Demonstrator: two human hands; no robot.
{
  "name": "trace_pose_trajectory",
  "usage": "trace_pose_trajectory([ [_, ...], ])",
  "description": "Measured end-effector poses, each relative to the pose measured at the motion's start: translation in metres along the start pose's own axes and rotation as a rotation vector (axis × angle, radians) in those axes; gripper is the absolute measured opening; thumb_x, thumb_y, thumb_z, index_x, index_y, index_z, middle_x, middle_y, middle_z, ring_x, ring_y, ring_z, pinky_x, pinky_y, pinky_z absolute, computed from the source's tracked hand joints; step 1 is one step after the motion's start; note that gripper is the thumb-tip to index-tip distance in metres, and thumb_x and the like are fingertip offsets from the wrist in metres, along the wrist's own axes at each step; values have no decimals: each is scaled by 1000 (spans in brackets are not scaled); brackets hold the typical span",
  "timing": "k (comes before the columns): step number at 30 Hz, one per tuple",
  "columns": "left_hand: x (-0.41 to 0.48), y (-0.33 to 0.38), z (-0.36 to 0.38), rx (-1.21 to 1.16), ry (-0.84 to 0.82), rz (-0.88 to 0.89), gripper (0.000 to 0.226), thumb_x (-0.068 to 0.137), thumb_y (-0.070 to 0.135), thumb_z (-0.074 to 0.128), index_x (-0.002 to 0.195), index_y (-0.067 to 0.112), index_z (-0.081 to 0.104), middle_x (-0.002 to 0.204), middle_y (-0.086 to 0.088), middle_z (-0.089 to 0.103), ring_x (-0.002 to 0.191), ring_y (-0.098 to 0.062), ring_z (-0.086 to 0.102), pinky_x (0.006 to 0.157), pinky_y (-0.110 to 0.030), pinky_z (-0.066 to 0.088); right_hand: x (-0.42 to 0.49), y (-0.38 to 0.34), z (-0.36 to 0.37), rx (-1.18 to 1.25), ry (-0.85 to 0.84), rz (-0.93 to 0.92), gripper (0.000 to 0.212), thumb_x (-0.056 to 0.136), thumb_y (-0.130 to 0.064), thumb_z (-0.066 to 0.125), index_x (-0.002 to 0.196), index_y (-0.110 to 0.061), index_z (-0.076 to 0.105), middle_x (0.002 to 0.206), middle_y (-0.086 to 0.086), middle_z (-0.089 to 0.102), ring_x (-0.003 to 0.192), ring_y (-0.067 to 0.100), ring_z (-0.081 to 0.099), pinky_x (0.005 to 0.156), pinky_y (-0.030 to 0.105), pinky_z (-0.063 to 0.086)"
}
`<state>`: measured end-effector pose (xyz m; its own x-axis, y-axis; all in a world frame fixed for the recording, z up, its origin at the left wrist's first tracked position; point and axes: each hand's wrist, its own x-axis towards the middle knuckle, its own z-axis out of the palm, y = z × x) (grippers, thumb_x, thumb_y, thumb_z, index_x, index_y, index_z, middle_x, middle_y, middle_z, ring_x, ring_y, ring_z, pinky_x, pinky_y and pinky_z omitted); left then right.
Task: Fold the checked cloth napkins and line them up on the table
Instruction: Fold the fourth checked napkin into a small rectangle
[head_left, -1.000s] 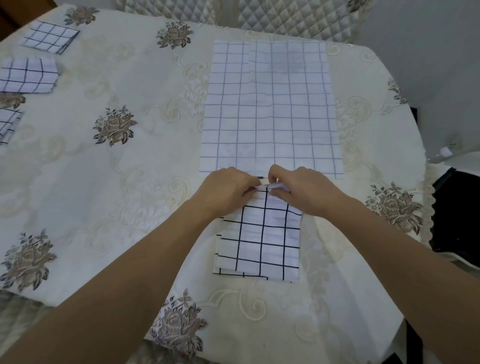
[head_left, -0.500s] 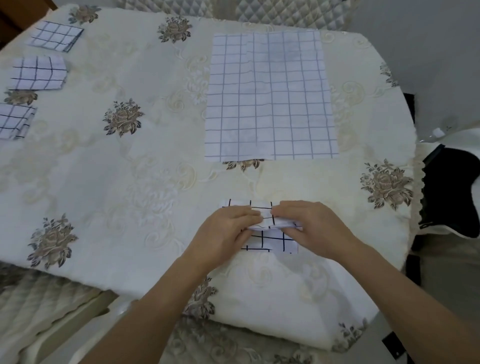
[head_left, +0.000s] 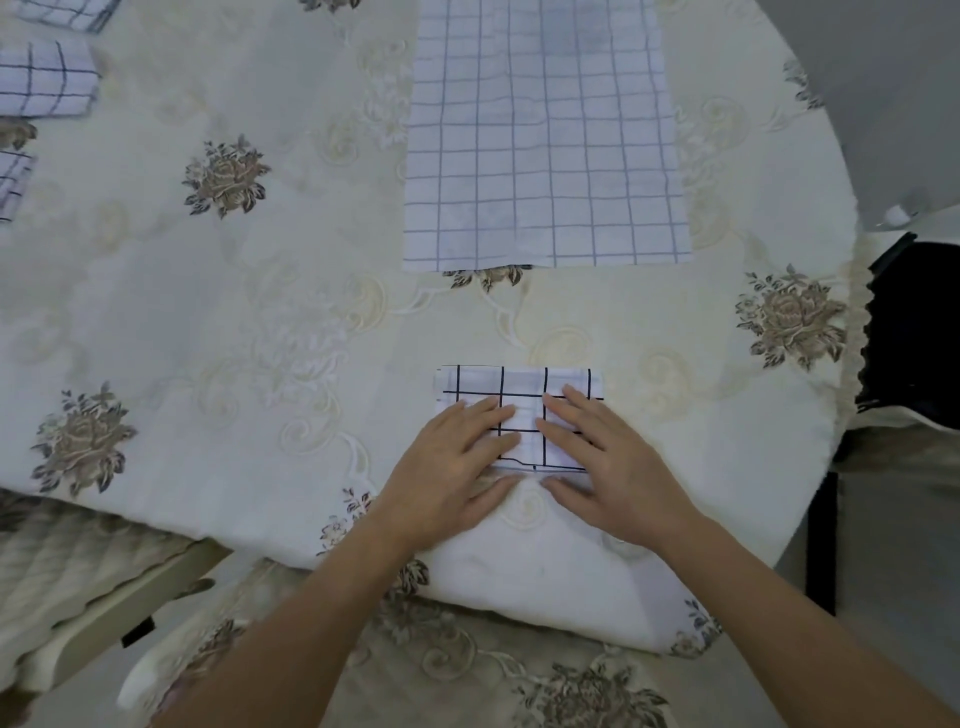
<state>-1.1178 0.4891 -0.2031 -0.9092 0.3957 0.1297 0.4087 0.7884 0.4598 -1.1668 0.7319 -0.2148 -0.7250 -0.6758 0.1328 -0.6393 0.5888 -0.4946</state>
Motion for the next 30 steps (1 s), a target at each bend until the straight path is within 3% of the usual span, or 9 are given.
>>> trace_pose_trajectory([
  [4,11,3,-8,3,101,-30,26,96,28,59,111,10,71,132,-5,63,124,-25,58,99,-46,46,2,0,-2,15,-7,8,48,98,-42,58,135,-11,61,151,5,49,148,23,34,114,47,39],
  [6,25,4,-11,53,150,-55,27,97,24,57,116,10,69,132,-6,62,124,-25,57,103,-45,44,2,-1,-2,30,1,19,44,101,-38,54,134,-11,62,149,4,50,147,22,35,114,47,39],
  [9,43,5,-9,197,16,-153,48,101,35,42,142,12,51,154,-4,44,144,-22,37,117,-46,31,6,-8,-2,6,109,49,36,103,-27,50,129,-6,65,143,7,56,143,23,42,111,47,41],
  [12,45,1,0,295,-138,-205,62,104,47,28,155,12,31,164,-3,26,152,-19,19,121,-49,22,23,-18,-2,-57,188,101,40,105,-24,42,133,-3,60,145,11,54,143,26,41,114,48,37],
  [16,43,-4,5,332,-189,-220,67,103,50,6,159,14,17,167,-3,14,154,-19,8,123,-50,17,55,-29,5,-145,3,243,64,106,-48,24,155,-8,31,163,7,28,154,18,15,124,42,19],
  [18,39,-5,9,342,-189,-236,65,103,48,12,160,15,11,168,-2,7,154,-18,2,123,-49,15,58,-26,12,-205,-82,273,73,104,-58,16,159,-10,18,167,4,14,155,15,2,126,37,10],
  [21,30,-3,15,340,-166,-268,68,103,48,23,160,13,10,168,-4,4,154,-18,1,123,-48,15,50,-15,16,-319,-139,253,81,101,-65,13,160,-10,9,168,5,2,155,16,-5,126,41,12],
  [30,10,-9,7,352,-164,-383,79,100,64,23,160,17,2,168,-3,-6,154,-17,-6,124,-49,10,38,0,5,-411,-124,307,83,101,-65,17,159,-7,10,168,9,2,155,22,0,124,48,16],
])
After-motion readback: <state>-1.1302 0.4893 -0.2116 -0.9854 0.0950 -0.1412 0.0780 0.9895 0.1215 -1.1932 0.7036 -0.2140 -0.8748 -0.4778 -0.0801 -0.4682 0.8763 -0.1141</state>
